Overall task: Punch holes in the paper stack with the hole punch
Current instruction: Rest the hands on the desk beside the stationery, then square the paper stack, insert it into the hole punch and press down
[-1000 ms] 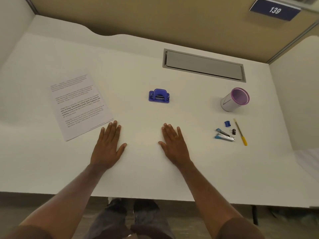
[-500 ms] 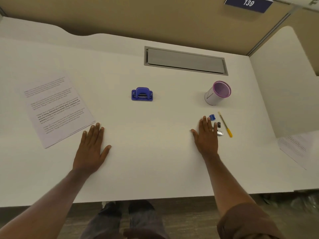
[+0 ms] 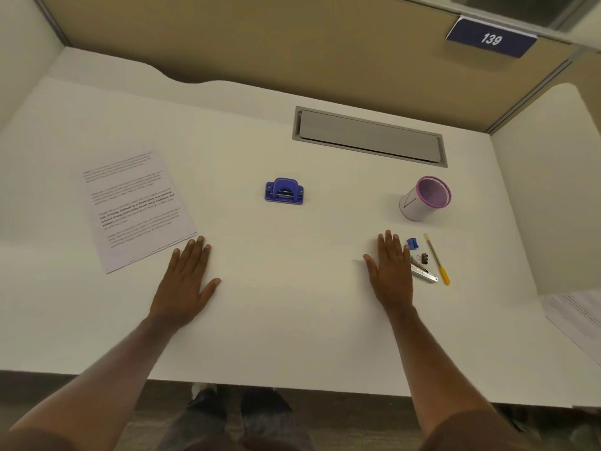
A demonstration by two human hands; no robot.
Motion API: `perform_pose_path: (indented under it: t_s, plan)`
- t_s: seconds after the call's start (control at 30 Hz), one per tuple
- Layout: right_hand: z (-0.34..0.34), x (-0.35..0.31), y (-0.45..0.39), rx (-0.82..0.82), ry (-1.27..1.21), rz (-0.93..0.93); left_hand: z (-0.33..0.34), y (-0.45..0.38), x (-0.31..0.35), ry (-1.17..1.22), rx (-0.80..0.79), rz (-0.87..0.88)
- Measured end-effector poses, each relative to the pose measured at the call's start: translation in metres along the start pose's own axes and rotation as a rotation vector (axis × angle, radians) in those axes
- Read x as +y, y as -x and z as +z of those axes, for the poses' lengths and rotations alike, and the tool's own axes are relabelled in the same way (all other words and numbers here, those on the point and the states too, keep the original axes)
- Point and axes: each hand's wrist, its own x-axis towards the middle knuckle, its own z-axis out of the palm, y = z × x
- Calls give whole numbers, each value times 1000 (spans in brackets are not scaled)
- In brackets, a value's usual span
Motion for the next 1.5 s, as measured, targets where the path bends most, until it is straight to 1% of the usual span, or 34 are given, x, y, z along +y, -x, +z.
perform_pose_path:
  t_s: [0.13,0.37,0.53,0.67,0.73,0.83,0.97,1.1,1.17,1.3,1.43,1.5]
  plan:
    - [3,-34,-10,12,-83,-75,-8,-2,5,24,-43,-5]
    - [2,-129,-32,23,-178,-318,-31,-2,-1,53,-53,-11]
    - [-1,-208,-46,58,-271,-434,-57,-1,-18,104,66,7]
    - [-2,-271,-57,-22,-342,-477,-79,-9,-53,111,212,-28]
    - [-2,-301,-61,-40,-371,-467,-89,-16,-74,105,243,-53]
    - [-2,-343,-64,-57,-415,-432,-99,-27,-107,101,239,-100]
    - [4,-389,-72,-145,-347,-385,-105,-46,-146,122,191,-158]
    - [9,-428,-90,-205,-286,-326,-107,-69,-177,80,141,-223]
    - [13,-444,-102,-218,-265,-271,-103,-81,-190,64,113,-272]
    - [22,-468,-121,-290,-310,-107,-86,-93,-210,64,67,-353]
    - [29,-483,-135,-261,-277,-37,-71,-97,-220,33,75,-353]
    - [32,-490,-138,-240,-266,2,-64,-97,-222,-2,104,-336]
